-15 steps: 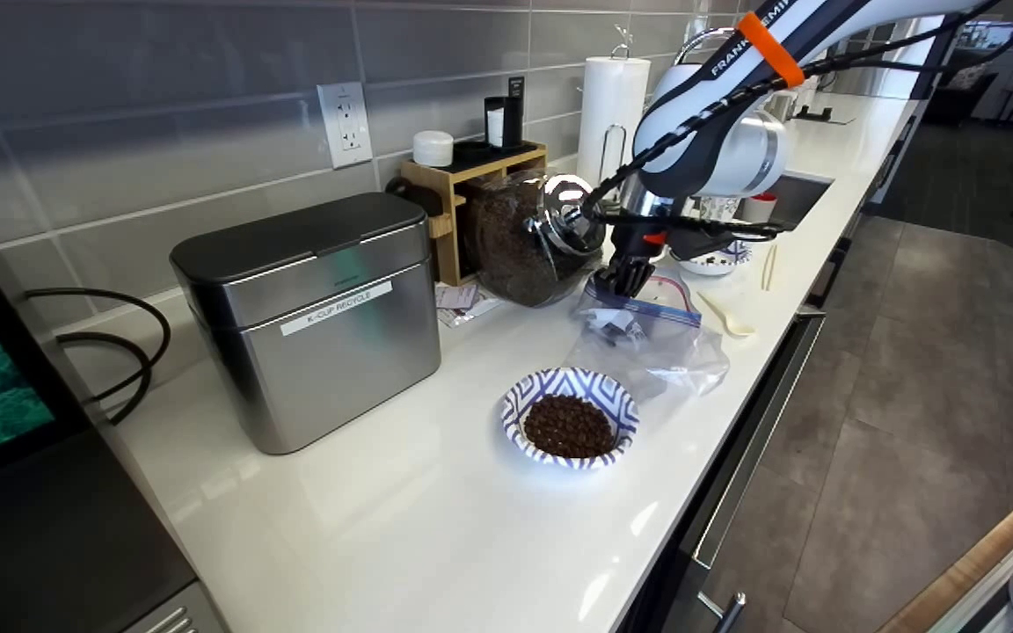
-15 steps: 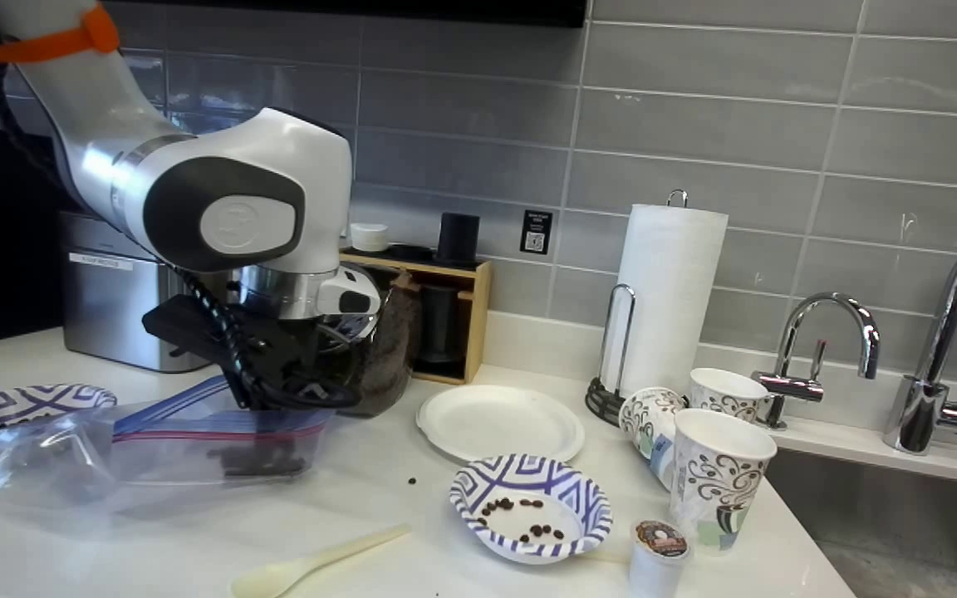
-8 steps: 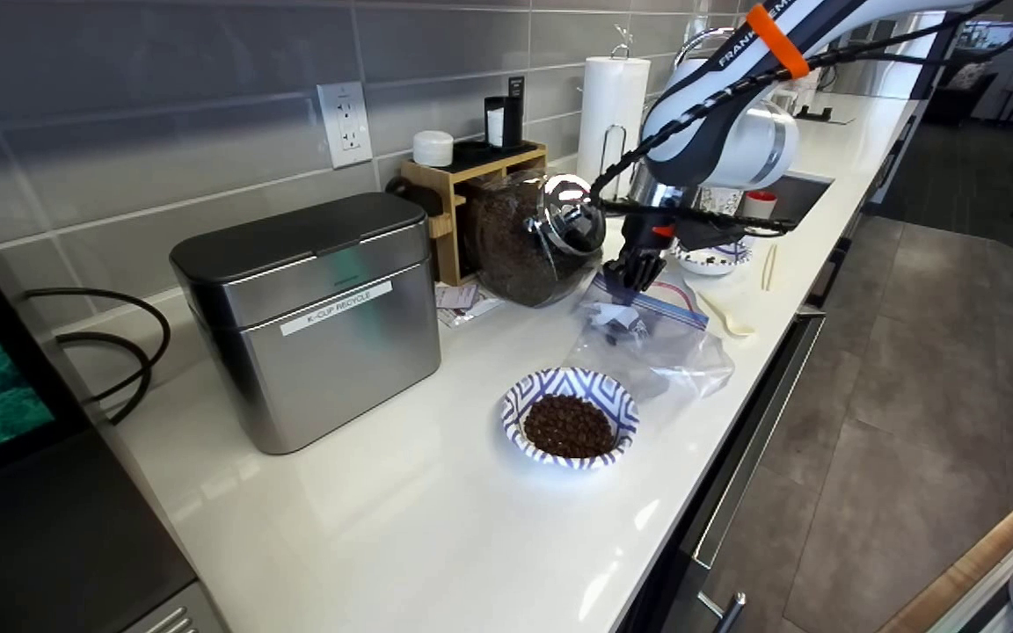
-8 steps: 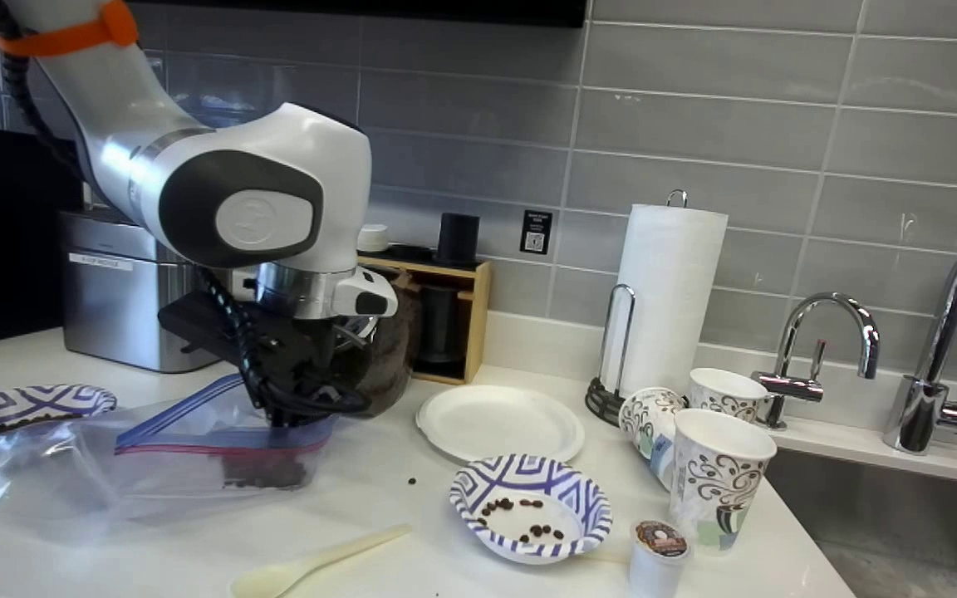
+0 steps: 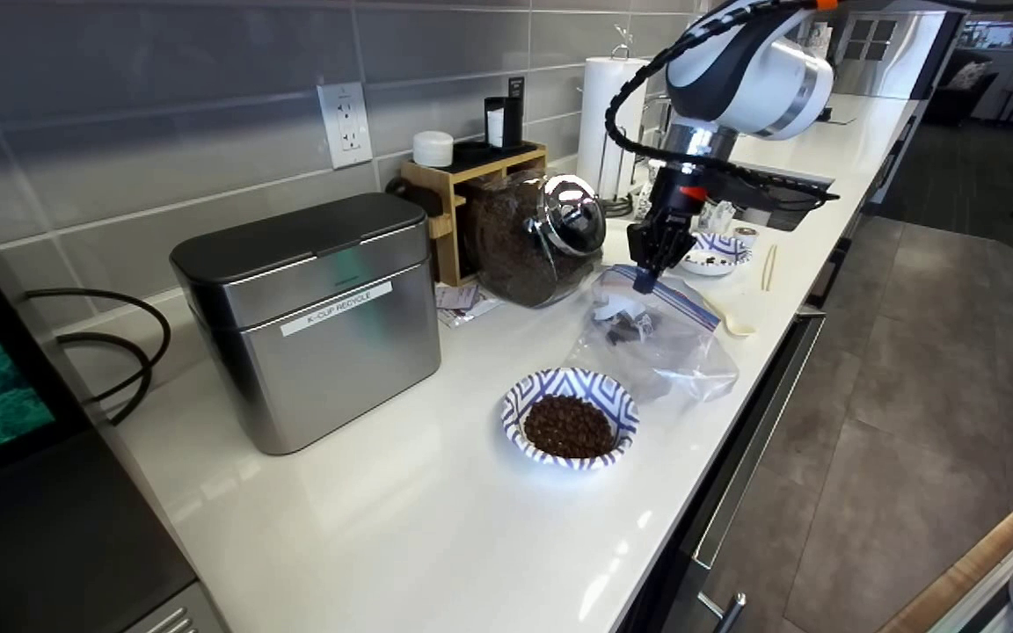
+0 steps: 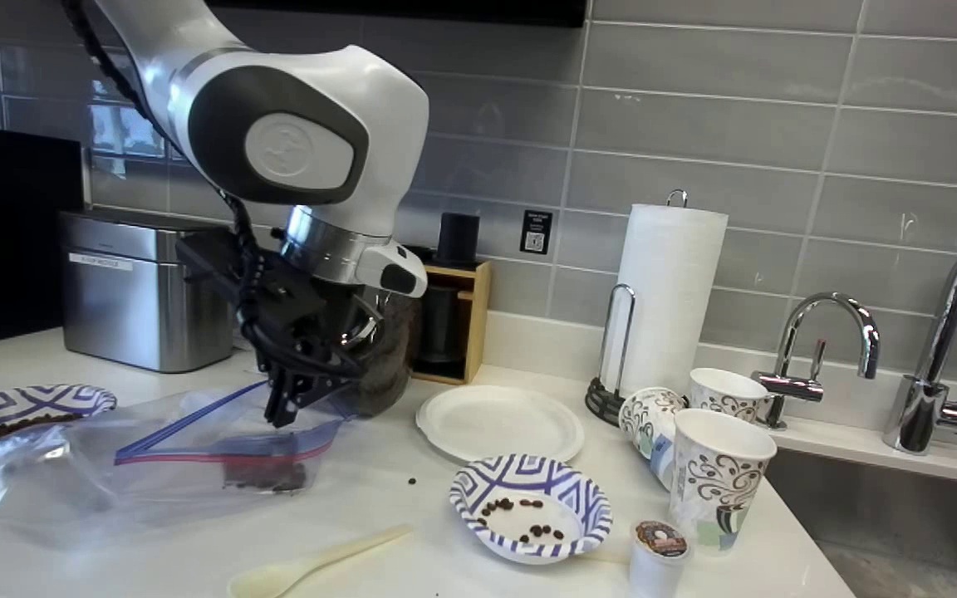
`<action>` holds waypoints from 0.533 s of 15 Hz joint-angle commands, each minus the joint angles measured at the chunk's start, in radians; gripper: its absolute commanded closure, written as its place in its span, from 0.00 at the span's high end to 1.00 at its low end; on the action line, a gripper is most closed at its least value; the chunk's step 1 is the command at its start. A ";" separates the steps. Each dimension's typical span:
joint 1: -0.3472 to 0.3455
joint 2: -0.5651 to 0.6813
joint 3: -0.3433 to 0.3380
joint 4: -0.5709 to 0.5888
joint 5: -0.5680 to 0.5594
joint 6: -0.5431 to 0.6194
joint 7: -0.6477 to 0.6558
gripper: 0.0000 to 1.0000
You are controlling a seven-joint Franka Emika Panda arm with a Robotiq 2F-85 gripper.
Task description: Remove the white spoon from the bowl and place it on the countertop, get some of the contents from the clear plastic and place them on the white spoon.
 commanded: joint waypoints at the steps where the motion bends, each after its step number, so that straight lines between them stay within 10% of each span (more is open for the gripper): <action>1: 0.002 -0.051 -0.041 0.001 0.012 -0.108 0.061 0.03; 8: -0.016 -0.154 -0.125 -0.009 0.006 -0.329 0.077 0.03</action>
